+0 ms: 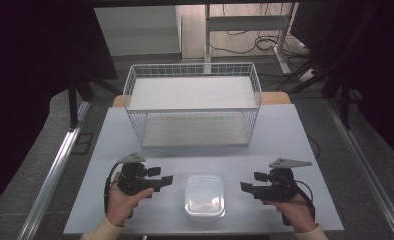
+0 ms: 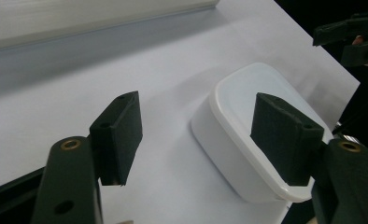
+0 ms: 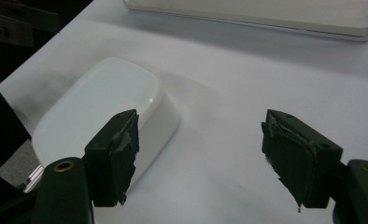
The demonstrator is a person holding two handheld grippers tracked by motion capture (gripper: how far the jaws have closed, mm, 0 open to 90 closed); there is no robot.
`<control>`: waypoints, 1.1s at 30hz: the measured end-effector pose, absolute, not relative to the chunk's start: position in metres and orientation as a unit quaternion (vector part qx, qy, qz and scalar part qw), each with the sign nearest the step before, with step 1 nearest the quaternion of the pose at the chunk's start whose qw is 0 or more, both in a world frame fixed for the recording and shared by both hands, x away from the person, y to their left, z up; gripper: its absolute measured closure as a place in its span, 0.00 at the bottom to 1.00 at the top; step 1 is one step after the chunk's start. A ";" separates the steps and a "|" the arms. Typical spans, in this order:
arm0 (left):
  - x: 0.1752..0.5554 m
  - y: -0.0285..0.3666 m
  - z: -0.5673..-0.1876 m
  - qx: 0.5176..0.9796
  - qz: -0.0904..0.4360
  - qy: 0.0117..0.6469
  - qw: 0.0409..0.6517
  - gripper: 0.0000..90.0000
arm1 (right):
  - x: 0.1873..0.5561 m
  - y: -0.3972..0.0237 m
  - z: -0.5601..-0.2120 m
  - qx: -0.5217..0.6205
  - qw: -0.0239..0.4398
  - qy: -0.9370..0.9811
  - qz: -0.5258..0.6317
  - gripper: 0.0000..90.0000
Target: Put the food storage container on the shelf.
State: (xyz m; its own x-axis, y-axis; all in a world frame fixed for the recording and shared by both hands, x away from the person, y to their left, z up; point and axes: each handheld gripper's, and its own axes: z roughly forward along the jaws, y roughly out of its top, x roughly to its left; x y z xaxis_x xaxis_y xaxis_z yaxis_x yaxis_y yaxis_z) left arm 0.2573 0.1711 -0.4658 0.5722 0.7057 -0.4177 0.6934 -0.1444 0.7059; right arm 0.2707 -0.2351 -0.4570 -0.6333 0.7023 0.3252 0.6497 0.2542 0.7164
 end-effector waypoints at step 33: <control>0.260 0.153 -0.498 0.722 -0.124 0.486 0.477 0.48 | 0.273 -0.189 -0.491 0.450 -0.096 0.772 0.438 0.49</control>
